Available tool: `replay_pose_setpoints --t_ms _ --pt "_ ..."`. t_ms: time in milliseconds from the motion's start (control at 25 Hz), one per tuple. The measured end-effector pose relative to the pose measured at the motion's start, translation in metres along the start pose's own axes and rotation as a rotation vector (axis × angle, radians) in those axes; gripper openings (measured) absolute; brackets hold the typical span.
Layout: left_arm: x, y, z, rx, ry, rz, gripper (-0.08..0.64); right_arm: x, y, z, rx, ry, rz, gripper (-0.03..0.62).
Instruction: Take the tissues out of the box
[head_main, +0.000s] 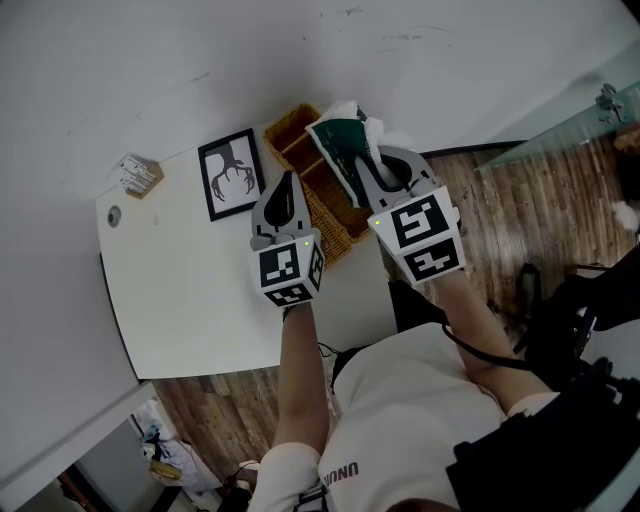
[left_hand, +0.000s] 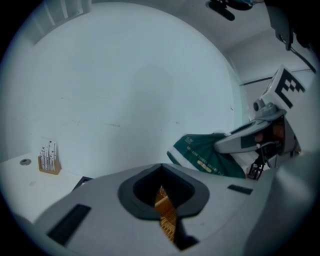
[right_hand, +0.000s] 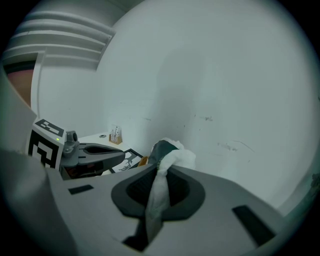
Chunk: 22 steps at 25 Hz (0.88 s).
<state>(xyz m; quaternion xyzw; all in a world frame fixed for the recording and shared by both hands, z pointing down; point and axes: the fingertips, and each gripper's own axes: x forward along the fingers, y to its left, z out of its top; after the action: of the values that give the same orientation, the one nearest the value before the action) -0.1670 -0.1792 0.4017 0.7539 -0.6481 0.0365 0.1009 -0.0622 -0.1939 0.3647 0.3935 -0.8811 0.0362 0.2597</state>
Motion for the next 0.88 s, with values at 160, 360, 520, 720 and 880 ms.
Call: replay_pose_setpoints --t_ms 160,360,520,720,880 --pt "0.0007 0.0014 -0.0001 -0.003 0.000 0.001 0.011 -0.0002 -0.0010 0.0017 -0.008 -0.004 -0.006 0.026" --pt "0.0005 0.0028 -0.0005 0.001 0.002 0.005 0.011 0.0004 -0.0010 0.0023 -0.015 -0.004 -0.008 0.026" --pt "0.0000 0.0043 -0.0004 -0.001 0.000 0.009 0.011 0.0005 -0.0007 0.0028 -0.016 -0.005 -0.009 0.026" --pt "0.0009 0.0043 -0.0013 0.000 0.004 0.007 0.011 0.0008 -0.0009 0.0033 -0.017 -0.005 -0.011 0.026" --pt "0.0003 0.0040 -0.0011 -0.002 0.004 0.007 0.011 -0.0004 -0.0007 0.0029 -0.019 -0.004 -0.012 0.026"
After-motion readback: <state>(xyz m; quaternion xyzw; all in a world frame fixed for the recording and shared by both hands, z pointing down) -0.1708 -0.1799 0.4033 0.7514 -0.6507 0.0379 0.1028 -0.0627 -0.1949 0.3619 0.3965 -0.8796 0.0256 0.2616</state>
